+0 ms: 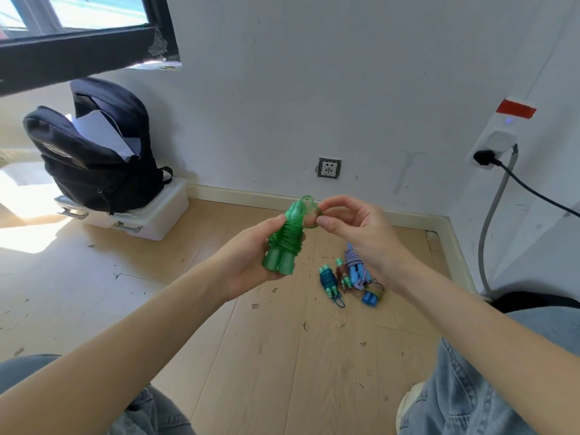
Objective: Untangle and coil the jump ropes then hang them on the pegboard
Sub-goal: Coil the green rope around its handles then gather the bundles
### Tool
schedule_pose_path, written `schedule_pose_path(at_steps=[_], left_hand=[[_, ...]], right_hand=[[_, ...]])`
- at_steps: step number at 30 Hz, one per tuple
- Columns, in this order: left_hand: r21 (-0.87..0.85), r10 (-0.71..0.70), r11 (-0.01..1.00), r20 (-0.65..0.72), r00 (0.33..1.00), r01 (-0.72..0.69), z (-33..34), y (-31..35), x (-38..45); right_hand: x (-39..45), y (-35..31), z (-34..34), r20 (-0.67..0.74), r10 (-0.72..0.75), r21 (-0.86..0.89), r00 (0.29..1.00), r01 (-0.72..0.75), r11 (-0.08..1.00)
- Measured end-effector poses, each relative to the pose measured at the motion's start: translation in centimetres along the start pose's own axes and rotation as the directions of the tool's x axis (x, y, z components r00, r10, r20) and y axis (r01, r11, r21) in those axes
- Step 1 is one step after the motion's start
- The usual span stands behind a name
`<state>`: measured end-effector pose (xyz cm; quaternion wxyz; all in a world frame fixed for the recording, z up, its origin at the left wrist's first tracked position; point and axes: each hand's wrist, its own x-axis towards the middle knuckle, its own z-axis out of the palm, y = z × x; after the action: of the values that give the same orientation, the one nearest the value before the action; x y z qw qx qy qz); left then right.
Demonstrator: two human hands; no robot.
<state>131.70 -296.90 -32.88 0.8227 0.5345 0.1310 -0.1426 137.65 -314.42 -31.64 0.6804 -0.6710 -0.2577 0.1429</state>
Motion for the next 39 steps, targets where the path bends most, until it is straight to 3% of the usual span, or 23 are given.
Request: schedule_pose_path(at_steps=[8, 10, 12, 19, 24, 28, 30, 33, 39], left_hand=[[0.186, 0.126, 0.975, -0.005, 0.992, -0.123, 0.1, -0.4, 0.1], [0.251, 0.181, 0.95, 0.05, 0.982, -0.188, 0.2, -0.5, -0.1], [0.329, 0.225, 0.912, 0.096, 0.97, -0.245, 0.2, -0.3, -0.3], [0.531, 0.24, 0.791, 0.191, 0.952, -0.305, -0.1, 0.1, -1.0], [0.618, 0.234, 0.733, 0.164, 0.958, -0.284, 0.0, 0.3, -1.1], [0.687, 0.219, 0.684, 0.131, 0.967, -0.247, 0.0, 0.2, -0.9], [0.743, 0.188, 0.632, 0.127, 0.974, -0.219, 0.0, -0.1, -0.8], [0.786, 0.184, 0.589, 0.096, 0.978, -0.188, -0.1, -0.8, -0.7], [0.724, 0.198, 0.671, 0.033, 0.98, -0.16, 0.0, -1.3, -0.7]], right_hand=[[0.2, 0.4, 0.1, -0.164, 0.025, -0.044, 0.986, -0.032, 0.999], [0.5, 0.3, -0.4, -0.206, 0.117, 0.136, 0.971, -0.09, 0.987], [0.7, 0.1, -0.9, -0.157, 0.177, 0.263, 0.972, -0.132, 0.956], [0.2, -0.4, -1.5, 0.073, 0.116, -0.175, 0.991, -0.102, 0.979], [0.0, -0.4, -1.7, 0.17, 0.208, -0.104, 0.963, -0.192, 0.976], [-0.1, -0.2, -1.6, 0.142, 0.245, 0.005, 0.959, -0.248, 0.969], [-0.2, -0.1, -1.5, 0.11, 0.244, -0.104, 0.964, -0.233, 0.967], [-0.5, 0.0, -1.0, 0.14, 0.218, -0.416, 0.966, -0.142, 0.898], [-0.5, 0.5, -0.5, 0.084, 0.155, -0.435, 0.984, -0.103, 0.895]])
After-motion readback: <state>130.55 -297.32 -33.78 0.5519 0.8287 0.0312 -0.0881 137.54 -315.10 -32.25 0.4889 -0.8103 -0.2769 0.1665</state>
